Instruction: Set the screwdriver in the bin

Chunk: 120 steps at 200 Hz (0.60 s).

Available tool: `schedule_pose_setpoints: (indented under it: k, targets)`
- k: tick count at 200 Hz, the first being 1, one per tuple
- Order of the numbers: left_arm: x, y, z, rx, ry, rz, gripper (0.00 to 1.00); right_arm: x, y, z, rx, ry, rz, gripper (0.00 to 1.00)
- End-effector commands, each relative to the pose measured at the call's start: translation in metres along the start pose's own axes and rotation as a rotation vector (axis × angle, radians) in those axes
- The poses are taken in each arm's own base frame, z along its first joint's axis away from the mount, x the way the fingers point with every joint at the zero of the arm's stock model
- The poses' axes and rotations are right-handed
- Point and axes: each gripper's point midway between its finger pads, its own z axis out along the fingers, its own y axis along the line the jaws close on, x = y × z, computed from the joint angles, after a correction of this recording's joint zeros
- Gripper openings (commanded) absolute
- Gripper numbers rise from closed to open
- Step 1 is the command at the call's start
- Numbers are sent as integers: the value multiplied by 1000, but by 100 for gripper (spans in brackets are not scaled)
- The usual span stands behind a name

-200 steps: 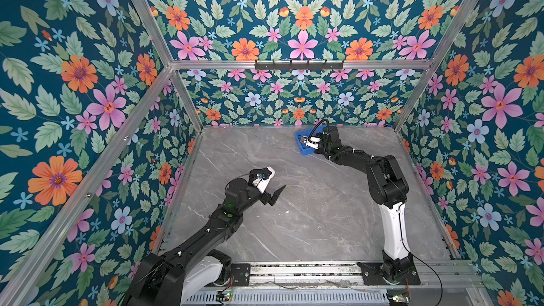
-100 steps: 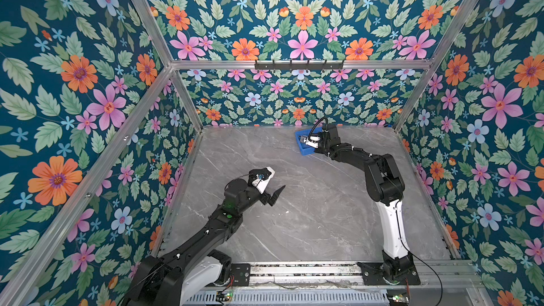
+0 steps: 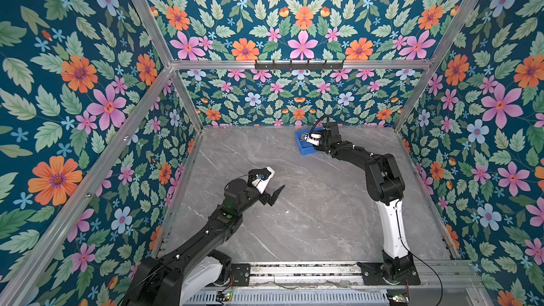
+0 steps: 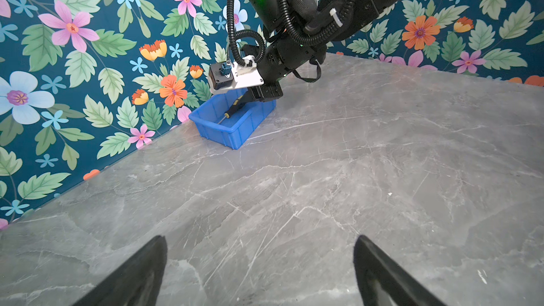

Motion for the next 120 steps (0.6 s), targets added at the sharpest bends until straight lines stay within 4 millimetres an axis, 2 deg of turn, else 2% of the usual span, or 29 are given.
schedule_pose_setpoints:
  k: [1,26,43,82,120]
  targets:
    - [-4,1,0,-3,-8,9,100,-10,-18,-7,55,-26,-1,47]
    - [-2,4,1,-19,-7,-6,100,-15,-31,-18,91,-39,29,60]
    - [-1,13,-1,-76,-4,-16,100,-18,-40,-31,122,-46,73,69]
    - [0,39,-15,-230,-2,1,100,-19,-44,-67,156,-66,170,89]
    - [6,64,-27,-349,0,-10,100,-19,-36,-110,161,-107,362,94]
